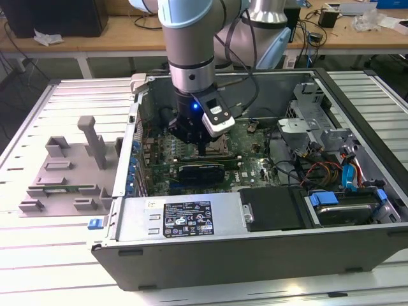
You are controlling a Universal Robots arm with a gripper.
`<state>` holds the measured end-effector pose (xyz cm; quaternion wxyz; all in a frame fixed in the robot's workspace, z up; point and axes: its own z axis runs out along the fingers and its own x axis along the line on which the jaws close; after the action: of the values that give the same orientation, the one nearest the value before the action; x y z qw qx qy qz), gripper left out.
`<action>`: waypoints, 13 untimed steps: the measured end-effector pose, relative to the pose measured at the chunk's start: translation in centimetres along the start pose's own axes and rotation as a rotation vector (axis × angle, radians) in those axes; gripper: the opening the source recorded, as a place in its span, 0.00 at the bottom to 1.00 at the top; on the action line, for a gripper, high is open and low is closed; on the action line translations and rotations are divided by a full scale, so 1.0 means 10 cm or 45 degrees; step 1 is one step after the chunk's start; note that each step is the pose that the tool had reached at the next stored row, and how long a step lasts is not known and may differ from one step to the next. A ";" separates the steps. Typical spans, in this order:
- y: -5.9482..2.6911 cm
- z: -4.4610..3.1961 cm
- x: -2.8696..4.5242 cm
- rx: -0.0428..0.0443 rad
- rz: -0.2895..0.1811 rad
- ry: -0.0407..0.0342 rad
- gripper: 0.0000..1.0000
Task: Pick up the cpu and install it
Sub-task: 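Install the second cpu locking lever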
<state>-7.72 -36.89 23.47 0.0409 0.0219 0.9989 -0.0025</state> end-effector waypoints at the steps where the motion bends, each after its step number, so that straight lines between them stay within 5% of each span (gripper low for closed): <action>1: 0.000 -0.051 -0.004 0.001 0.000 0.0000 0.11; 13: -0.001 -0.266 -0.022 0.016 -0.001 -0.0007 0.11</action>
<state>-7.71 -36.89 26.14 0.0410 0.0216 0.9989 -0.0088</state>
